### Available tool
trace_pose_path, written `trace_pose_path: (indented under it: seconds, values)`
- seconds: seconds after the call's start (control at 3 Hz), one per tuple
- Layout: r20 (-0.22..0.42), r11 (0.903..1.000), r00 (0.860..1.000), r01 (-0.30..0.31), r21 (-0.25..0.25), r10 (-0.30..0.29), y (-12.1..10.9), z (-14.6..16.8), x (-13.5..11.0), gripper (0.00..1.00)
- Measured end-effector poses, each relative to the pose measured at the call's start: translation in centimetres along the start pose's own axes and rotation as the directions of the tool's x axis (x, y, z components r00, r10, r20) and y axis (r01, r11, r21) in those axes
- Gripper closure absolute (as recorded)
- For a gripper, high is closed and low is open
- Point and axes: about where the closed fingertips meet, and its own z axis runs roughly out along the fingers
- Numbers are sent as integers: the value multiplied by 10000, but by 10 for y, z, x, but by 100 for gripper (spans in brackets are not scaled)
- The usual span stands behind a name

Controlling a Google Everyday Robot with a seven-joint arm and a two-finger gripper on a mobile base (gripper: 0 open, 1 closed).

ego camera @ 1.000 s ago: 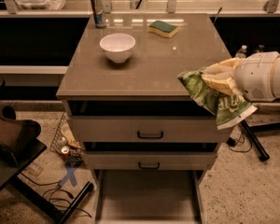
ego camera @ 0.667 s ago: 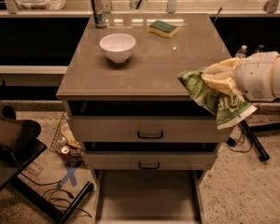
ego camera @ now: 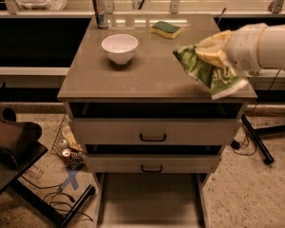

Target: Pick green jalapeno chip bag from bottom drawer and place on counter

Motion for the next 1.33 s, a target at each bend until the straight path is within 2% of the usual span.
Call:
trace_pose_path:
  seconds: [0.33, 0.67, 1.0, 1.33]
  values:
    - [683, 9988, 9965, 464, 170, -475, -40, 33, -20, 100]
    - [1632, 9959, 9826, 905, -44, -886, -63, 85, -42, 100]
    - [1919, 9951, 9764, 984, 115, -987, -76, 92, -53, 85]
    - [1948, 9951, 9759, 990, 38, -978, -73, 96, -54, 54]
